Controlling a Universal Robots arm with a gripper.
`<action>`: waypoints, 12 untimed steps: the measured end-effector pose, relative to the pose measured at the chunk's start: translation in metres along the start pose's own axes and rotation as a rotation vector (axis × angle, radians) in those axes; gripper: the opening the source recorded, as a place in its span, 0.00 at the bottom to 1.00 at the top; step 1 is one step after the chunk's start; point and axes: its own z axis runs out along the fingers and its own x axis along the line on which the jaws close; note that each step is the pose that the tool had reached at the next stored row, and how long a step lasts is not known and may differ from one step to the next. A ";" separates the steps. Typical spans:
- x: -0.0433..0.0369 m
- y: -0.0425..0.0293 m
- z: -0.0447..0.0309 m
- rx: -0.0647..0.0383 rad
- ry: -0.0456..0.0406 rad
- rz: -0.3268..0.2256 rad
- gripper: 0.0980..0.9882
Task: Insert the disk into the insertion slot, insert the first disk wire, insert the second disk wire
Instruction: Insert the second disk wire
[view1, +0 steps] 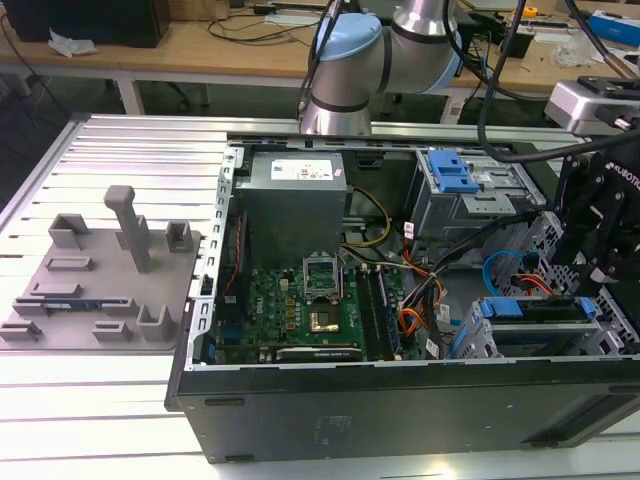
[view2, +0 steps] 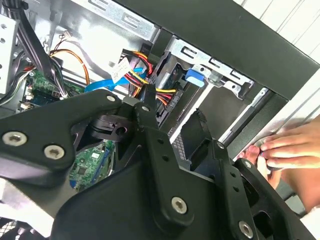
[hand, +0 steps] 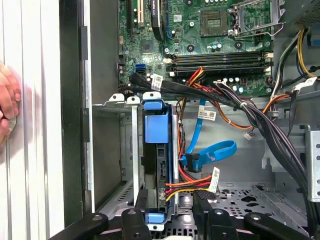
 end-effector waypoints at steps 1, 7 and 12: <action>-0.0009 0.0000 -0.0002 0.000 0.0003 0.000 0.43; -0.0325 0.0021 -0.0054 -0.003 0.0987 0.001 0.43; -0.0345 0.0101 -0.0114 -0.001 0.1269 -0.002 0.43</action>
